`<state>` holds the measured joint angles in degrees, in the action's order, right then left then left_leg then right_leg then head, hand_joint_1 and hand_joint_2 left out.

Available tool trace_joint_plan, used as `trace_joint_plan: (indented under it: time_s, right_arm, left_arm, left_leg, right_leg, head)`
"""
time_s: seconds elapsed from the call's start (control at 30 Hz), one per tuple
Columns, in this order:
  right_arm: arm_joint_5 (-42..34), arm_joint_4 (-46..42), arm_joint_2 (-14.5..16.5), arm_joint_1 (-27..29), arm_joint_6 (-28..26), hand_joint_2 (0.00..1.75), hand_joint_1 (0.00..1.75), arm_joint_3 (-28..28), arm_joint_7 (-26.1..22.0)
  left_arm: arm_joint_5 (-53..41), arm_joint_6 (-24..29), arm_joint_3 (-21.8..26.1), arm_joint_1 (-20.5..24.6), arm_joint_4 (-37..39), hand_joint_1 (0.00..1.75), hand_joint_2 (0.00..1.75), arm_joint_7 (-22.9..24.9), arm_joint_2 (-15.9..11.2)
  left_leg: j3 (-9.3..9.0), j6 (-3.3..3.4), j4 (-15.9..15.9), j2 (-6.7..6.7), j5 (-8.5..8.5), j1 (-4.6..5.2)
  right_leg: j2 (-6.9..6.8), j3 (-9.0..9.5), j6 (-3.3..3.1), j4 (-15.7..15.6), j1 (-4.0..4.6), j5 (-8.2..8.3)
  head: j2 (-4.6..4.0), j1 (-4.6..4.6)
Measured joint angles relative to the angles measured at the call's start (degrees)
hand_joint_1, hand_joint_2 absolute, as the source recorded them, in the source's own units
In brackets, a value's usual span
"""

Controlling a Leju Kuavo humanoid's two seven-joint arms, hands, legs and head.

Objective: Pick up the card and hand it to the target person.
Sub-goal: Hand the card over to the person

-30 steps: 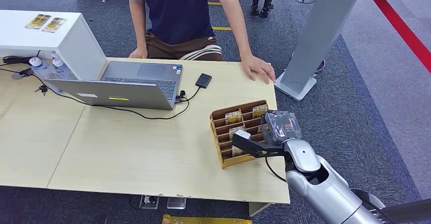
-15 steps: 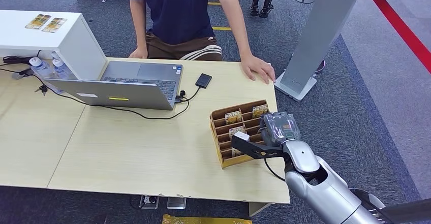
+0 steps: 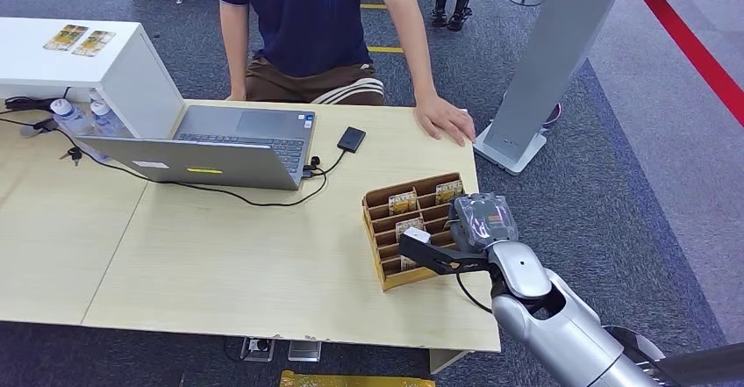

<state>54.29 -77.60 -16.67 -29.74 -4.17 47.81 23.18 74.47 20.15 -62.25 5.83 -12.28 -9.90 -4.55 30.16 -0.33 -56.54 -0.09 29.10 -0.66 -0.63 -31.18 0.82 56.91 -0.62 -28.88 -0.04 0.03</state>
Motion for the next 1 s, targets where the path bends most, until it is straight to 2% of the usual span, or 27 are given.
trace_joint_plan:
  time_s: [0.23,0.4,0.7,0.87,1.0]
  right_arm:
    - [-0.4,-3.3,-1.4,-0.1,2.0,1.75,1.33,-0.9,1.9]
    - [-3.9,-9.5,-4.3,-0.1,7.1,1.75,1.33,-3.0,4.3]
    - [-5.9,-23.8,-9.5,0.4,10.7,1.75,1.33,-8.4,7.9]
    - [-5.1,-30.1,-10.5,1.8,7.7,1.75,1.33,-10.7,4.3]
    - [-5.0,-32.2,-10.5,3.3,0.3,1.75,1.33,-11.6,-3.5]
  left_arm:
    - [0.6,0.6,0.0,-0.1,0.0,0.0,0.0,0.4,-0.1]
    - [0.9,0.6,0.0,-0.2,0.0,0.0,0.0,0.5,-0.4]
    - [1.3,0.6,0.0,-0.3,0.0,0.0,0.0,0.9,-0.6]
    - [0.9,0.3,0.0,-0.3,0.0,0.0,0.0,0.8,-0.6]
    - [0.3,-0.2,0.0,-0.3,0.0,0.0,0.0,0.4,-0.6]
  left_leg:
    - [0.0,0.0,0.0,0.0,0.0,0.0]
    - [0.0,0.0,0.0,0.0,0.0,0.01]
    - [-0.01,0.0,0.0,0.0,0.0,0.0]
    - [0.0,0.0,0.0,0.0,0.0,0.0]
    - [0.01,0.0,0.0,0.0,0.0,0.0]
  right_leg:
    - [0.0,-0.01,0.0,0.0,0.0,0.0]
    - [0.0,-0.02,0.0,0.0,0.0,0.0]
    - [0.02,-0.03,0.0,0.0,0.0,0.0]
    - [0.02,-0.03,0.0,0.0,0.0,0.0]
    - [0.01,-0.02,0.0,0.0,0.0,0.0]
  head:
    - [0.0,0.0]
    - [0.0,0.03]
    - [0.0,0.0]
    - [0.0,-0.05]
    - [0.0,-0.02]
